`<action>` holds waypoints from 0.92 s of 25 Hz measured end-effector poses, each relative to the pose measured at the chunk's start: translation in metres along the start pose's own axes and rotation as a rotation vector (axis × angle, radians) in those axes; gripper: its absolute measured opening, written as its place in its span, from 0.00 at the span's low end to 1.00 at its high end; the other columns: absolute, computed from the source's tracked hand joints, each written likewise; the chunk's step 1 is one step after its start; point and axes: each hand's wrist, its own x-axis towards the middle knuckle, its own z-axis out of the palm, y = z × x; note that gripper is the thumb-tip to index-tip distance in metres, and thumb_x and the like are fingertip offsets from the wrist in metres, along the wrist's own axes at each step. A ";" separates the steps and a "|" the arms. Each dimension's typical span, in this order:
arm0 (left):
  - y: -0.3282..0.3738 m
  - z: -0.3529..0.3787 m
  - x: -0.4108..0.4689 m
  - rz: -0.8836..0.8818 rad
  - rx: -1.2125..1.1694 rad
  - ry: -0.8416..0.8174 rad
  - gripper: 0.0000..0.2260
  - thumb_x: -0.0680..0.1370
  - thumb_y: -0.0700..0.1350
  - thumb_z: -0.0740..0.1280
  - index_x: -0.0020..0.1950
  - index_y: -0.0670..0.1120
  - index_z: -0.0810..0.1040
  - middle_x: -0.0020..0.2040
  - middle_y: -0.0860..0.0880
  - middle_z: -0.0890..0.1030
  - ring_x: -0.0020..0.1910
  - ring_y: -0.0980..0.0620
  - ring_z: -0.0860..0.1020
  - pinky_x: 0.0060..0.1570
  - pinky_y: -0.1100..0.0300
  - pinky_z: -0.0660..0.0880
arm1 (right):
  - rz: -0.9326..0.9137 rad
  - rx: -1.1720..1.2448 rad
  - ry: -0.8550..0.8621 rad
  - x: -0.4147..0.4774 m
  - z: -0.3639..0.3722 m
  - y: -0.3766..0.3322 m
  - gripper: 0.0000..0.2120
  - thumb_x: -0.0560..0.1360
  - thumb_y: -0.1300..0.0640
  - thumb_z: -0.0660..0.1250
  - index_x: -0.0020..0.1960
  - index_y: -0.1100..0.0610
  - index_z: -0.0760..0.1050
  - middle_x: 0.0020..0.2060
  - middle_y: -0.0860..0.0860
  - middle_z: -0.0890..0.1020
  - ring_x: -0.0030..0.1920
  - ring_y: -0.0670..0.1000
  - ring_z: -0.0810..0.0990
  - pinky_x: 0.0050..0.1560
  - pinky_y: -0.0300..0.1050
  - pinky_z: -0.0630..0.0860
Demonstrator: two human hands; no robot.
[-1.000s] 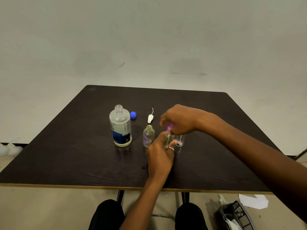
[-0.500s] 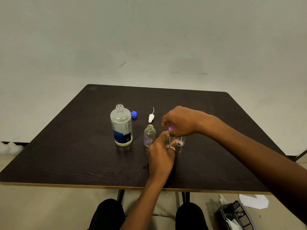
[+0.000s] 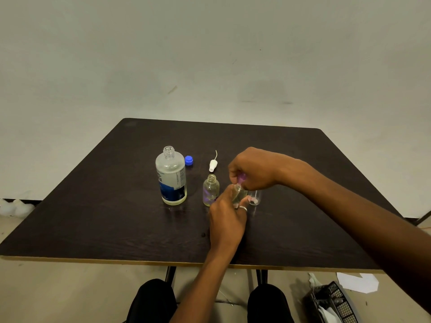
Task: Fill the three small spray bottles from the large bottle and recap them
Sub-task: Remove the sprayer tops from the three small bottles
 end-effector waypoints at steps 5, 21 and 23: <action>-0.001 0.000 0.001 -0.008 0.035 0.004 0.08 0.78 0.49 0.71 0.55 0.53 0.78 0.44 0.56 0.82 0.44 0.60 0.80 0.42 0.64 0.77 | 0.013 0.099 0.041 -0.014 -0.038 0.004 0.10 0.69 0.58 0.69 0.48 0.48 0.82 0.40 0.42 0.82 0.41 0.42 0.79 0.45 0.41 0.76; -0.002 0.002 0.002 -0.074 0.005 0.001 0.14 0.78 0.51 0.71 0.62 0.53 0.77 0.52 0.57 0.82 0.51 0.61 0.80 0.52 0.62 0.79 | 0.115 0.295 0.017 0.074 -0.024 0.069 0.13 0.77 0.58 0.67 0.60 0.57 0.80 0.54 0.50 0.83 0.53 0.48 0.80 0.60 0.48 0.75; -0.003 0.004 0.002 -0.069 0.017 -0.004 0.14 0.78 0.51 0.71 0.63 0.52 0.77 0.54 0.56 0.82 0.53 0.60 0.80 0.52 0.62 0.79 | 0.112 0.262 0.021 0.087 -0.005 0.075 0.17 0.75 0.56 0.69 0.63 0.58 0.78 0.59 0.51 0.81 0.56 0.49 0.79 0.60 0.46 0.74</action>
